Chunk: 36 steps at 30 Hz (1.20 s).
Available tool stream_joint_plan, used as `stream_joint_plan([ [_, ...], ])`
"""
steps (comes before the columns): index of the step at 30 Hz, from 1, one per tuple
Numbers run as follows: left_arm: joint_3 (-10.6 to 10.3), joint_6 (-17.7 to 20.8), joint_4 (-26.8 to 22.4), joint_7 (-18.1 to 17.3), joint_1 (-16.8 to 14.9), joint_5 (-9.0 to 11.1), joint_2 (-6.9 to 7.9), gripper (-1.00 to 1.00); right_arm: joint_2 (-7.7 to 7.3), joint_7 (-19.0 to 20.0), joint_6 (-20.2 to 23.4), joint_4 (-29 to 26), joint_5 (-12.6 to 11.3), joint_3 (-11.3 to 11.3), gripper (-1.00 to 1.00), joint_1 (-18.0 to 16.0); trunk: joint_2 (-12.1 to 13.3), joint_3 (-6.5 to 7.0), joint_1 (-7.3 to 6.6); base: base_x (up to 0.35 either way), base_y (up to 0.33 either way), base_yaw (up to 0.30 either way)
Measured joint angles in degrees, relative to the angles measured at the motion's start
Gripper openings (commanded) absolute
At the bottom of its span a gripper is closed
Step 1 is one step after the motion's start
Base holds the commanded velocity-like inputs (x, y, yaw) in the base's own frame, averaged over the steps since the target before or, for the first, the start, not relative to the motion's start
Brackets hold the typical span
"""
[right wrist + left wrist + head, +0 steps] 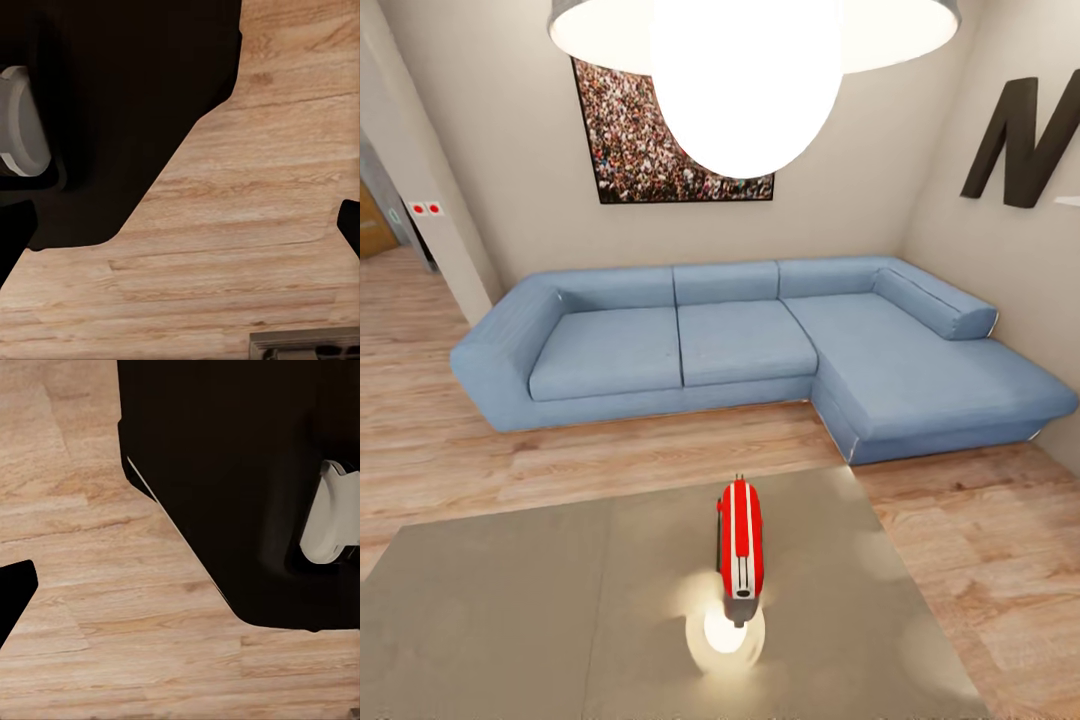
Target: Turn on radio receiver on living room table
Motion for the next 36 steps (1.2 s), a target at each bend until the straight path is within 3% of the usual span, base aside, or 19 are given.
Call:
stream_joint_plan([
  [36,-0.02,0.00,0.01,0.00,0.00,-0.03,0.03,1.00,0.00,0.00,-0.38,0.00,0.00,0.00,1.00,0.00,0.00,-3.29,0.00,0.000,0.000,0.000],
])
